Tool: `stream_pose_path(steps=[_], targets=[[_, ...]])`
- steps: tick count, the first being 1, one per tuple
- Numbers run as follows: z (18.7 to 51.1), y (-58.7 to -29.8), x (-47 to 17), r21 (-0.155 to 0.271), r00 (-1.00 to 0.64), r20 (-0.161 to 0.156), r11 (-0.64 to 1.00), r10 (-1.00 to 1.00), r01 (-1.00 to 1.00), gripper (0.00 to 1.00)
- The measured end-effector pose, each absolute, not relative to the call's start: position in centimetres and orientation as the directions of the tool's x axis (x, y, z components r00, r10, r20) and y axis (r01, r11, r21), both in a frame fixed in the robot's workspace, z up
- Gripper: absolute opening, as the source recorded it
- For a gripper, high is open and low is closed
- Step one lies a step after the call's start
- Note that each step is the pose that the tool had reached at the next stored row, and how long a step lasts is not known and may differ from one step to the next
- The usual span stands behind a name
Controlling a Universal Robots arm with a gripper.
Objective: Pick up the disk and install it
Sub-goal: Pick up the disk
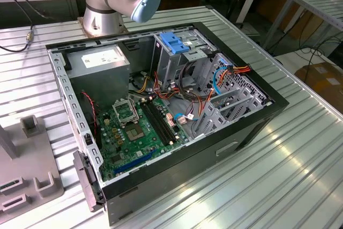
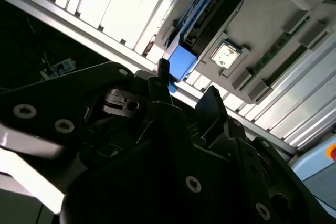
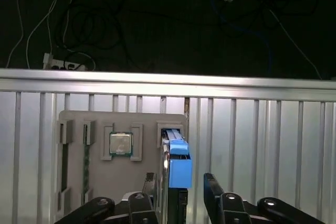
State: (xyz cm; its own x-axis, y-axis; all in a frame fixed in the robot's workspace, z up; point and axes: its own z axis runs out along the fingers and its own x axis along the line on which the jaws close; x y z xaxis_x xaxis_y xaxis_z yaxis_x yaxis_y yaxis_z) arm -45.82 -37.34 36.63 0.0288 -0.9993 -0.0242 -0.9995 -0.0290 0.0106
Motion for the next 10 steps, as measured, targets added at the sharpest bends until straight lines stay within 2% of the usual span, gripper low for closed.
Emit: stream_pose_path(steps=[10], targets=[[34.2,-37.4,-45.8,0.011,0.019,-0.024,-0.019,-1.0,-1.0,0.48]])
